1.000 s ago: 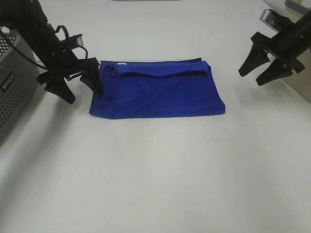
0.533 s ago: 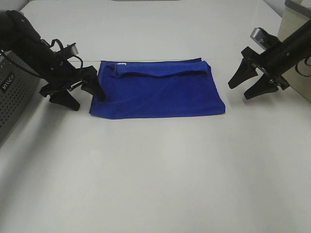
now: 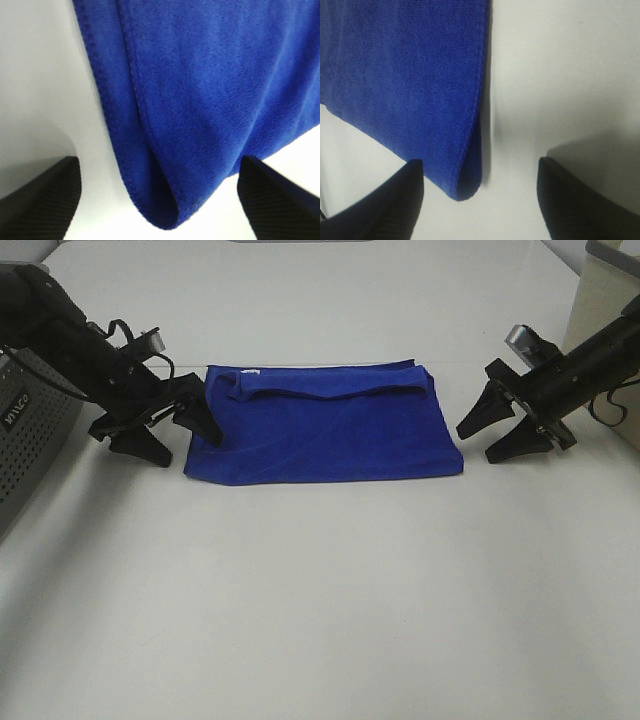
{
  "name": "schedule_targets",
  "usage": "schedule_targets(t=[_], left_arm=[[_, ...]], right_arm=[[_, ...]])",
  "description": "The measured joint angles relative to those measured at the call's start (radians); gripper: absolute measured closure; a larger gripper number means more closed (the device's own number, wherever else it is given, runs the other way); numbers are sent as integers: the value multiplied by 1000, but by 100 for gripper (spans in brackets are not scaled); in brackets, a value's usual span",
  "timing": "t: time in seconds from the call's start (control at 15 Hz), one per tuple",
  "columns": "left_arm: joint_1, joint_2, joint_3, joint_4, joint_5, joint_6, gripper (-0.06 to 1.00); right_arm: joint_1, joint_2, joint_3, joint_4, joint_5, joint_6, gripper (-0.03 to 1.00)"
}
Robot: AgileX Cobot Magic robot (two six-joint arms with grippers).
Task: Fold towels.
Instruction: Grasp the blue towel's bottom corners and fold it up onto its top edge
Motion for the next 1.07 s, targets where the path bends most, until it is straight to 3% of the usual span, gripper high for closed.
schedule_targets(t=[0.33,0.6,0.73,0.87,0.93,1.07], left_arm=[[-32,27,-13,-20,7,-23,17],[-100,62,-35,-57,16,-71,33],[-102,78,-36,-53,21,-81,64],[-102,84,-36,-49,23,-78,88],[-102,85,-36,-49,24,-67,92],[-102,85,-36,-49,25,-53,93]], right_arm=[[13,9,-3,-1,-4,2,34],[143,64,-51,47,-3,32,41],[162,75,-71,20,-4,62,59],[161,84,-73,-5,-11,82,82],[160,84,-73,-15,-8,86,92],[160,84,-73,-23,10,87,97]])
